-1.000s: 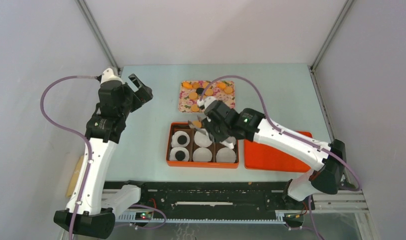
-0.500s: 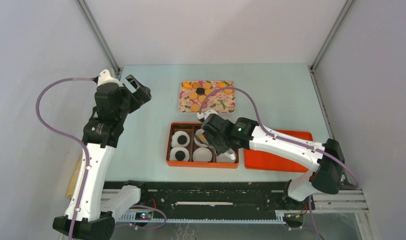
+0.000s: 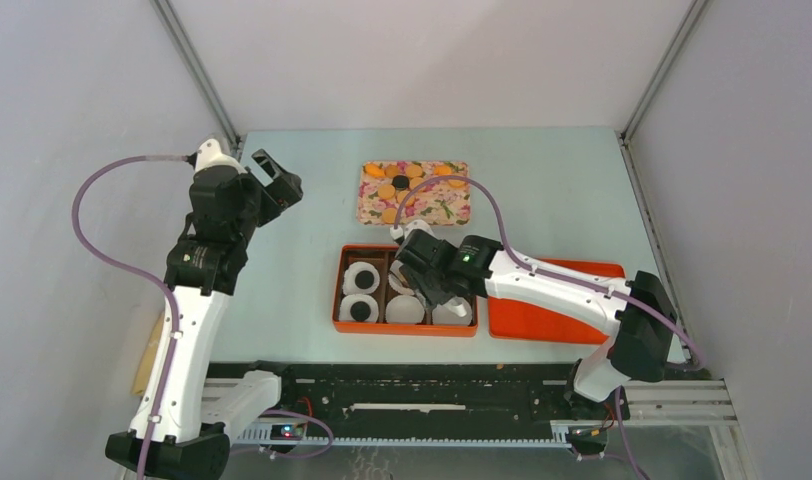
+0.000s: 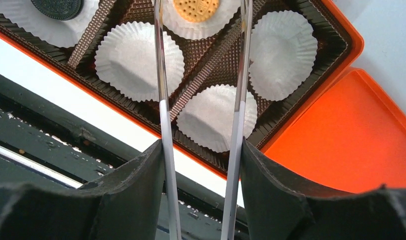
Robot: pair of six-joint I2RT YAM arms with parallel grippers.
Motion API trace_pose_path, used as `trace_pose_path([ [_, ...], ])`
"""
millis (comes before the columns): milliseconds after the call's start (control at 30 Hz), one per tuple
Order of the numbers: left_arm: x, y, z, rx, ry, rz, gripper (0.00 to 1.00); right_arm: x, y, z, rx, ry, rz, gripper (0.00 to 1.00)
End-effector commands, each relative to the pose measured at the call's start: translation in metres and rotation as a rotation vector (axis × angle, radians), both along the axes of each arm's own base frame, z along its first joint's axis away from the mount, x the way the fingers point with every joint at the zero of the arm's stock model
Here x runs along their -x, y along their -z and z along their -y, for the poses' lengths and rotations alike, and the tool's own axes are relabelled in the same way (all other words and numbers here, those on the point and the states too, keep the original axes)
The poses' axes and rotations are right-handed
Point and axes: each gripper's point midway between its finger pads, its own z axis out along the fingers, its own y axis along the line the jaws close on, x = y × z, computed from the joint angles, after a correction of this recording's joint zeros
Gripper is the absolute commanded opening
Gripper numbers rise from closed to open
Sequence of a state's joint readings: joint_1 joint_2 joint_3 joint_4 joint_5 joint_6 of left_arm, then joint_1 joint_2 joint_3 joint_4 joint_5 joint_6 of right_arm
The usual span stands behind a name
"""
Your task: Pack the cookies
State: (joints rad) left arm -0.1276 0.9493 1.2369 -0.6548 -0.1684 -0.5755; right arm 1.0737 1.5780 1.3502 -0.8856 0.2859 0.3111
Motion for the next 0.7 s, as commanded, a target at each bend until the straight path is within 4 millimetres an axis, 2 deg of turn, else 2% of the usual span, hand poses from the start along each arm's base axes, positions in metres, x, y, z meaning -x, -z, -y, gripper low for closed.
trace_pose_path([
  [0,-0.001,-0.005,0.003,-0.004,0.028,0.017,0.96,-0.013,-0.033,-0.01,-0.088,0.018,0.082,0.61],
  [67,-0.001,-0.006,0.004,-0.003,0.033,0.022,0.96,-0.014,-0.042,-0.011,-0.102,0.019,0.093,0.6],
  [167,-0.001,-0.009,0.006,0.003,0.043,0.032,0.96,-0.015,-0.069,-0.013,-0.142,0.014,0.142,0.56],
  [300,-0.001,-0.014,0.01,0.015,0.063,0.054,0.96,-0.028,-0.111,-0.011,-0.213,0.027,0.233,0.56],
  [367,-0.002,-0.014,0.011,0.02,0.065,0.056,0.96,-0.04,-0.121,-0.011,-0.244,0.046,0.257,0.56],
  [467,-0.006,-0.011,0.011,0.018,0.063,0.046,0.96,-0.064,-0.122,-0.014,-0.276,0.073,0.259,0.55],
  [667,-0.011,0.001,0.009,0.007,0.051,0.014,0.96,-0.123,-0.083,-0.011,-0.202,0.156,0.234,0.54],
])
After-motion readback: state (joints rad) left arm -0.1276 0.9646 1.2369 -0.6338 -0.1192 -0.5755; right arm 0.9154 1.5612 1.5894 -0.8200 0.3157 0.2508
